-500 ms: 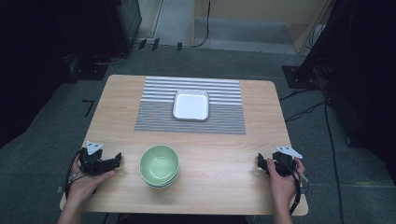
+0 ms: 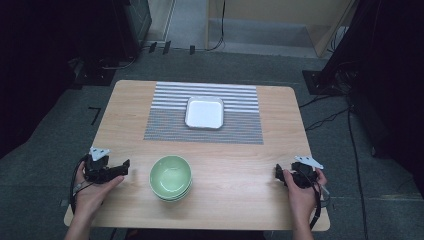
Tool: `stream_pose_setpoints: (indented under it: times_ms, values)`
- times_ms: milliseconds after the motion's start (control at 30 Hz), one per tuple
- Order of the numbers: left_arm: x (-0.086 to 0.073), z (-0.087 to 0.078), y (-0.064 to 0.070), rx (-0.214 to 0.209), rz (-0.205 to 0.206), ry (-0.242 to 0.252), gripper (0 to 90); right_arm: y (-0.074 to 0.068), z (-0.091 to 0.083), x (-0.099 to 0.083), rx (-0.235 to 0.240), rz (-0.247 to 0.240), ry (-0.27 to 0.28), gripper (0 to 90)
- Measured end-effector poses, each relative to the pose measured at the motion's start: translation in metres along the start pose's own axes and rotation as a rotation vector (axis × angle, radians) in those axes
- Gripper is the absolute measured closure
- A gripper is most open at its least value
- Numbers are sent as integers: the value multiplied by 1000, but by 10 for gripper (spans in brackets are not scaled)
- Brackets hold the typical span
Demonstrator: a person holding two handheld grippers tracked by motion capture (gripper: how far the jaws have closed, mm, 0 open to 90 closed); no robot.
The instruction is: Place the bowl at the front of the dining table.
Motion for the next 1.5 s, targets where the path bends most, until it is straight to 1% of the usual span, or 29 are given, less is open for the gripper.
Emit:
stream_pose_setpoints:
  times_ms: [33,67,100,133,200,233,267,300,333,367,433,467,533,567,633,667,700,767,800,867,900,933,967,1000,1100,1167,1367,1433,1500]
  values:
    - [4,-3,3,-5,-27,10,140,0,0,0,-1,0,-1,66]
    - [10,-7,7,-25,-46,30,140,0,1,0,-3,3,-3,59]
    - [10,-7,7,-25,-46,30,139,0,1,0,-3,3,-3,59]
    - [14,-10,11,-39,-51,43,139,0,1,1,-5,4,-4,56]
    - [19,-14,16,-53,-42,60,139,0,2,1,-7,3,-6,48]
    - [23,-18,22,-74,-41,70,140,0,2,1,-10,5,-8,42]
    - [23,-18,22,-74,-41,70,140,0,2,1,-10,5,-8,42]
    - [25,-21,26,-93,-44,82,140,-1,2,1,-11,7,-9,41]
    - [31,-26,34,-120,-41,101,141,-1,3,1,-12,7,-8,39]
    - [31,-26,34,-120,-41,101,141,-1,3,1,-12,7,-8,39]
    - [37,-33,47,-145,-17,119,148,-1,3,1,-12,7,-9,39]
    - [37,-33,47,-145,-17,119,149,-1,3,1,-12,8,-9,39]
    - [40,-36,56,-168,-5,123,151,-1,3,1,-12,7,-9,38]
    - [42,-38,64,-192,4,128,156,-1,3,1,-12,7,-9,39]
    - [43,-40,68,-203,10,135,169,-1,3,1,-12,7,-9,38]
    - [45,-43,73,-216,14,149,218,-1,3,1,-12,8,-9,38]
    - [46,-44,76,-225,18,152,222,-1,3,2,-12,8,-10,37]
    - [47,-46,78,-233,22,153,228,-1,3,2,-13,10,-12,36]
    - [48,-48,84,-251,30,158,237,-1,3,2,-14,12,-13,36]
    - [48,-49,87,-261,38,160,255,-1,3,2,-16,13,-13,36]
    - [49,-50,90,-269,43,162,290,-1,3,2,-20,19,-14,36]
    - [49,-50,91,-272,47,164,290,-1,3,2,-20,19,-14,36]
    - [50,-52,97,-291,55,166,316,-1,4,2,-22,20,-13,36]
    - [50,-52,97,-291,55,166,317,-1,4,2,-22,20,-13,36]
    - [51,-55,106,-335,53,169,344,-1,4,2,-27,24,-13,36]
    - [50,-56,113,-359,65,161,373,-1,4,3,-32,29,-14,37]
    - [44,-54,128,-390,112,131,439,-1,5,4,-50,47,-11,54]
    - [42,-52,131,-402,116,119,470,-2,4,4,-51,51,-10,66]
    - [40,-49,134,-404,123,104,492,-1,3,4,-60,63,-1,129]
Point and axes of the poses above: each handheld gripper's, and its own axes: z roughly forward along the jaws, x roughly out of its top, y roughly to its right, the point moved 10 cm from there along z, roughly forward along the jaws, and after that the axes turned 9 degrees about -x, right-handed, at the moved point
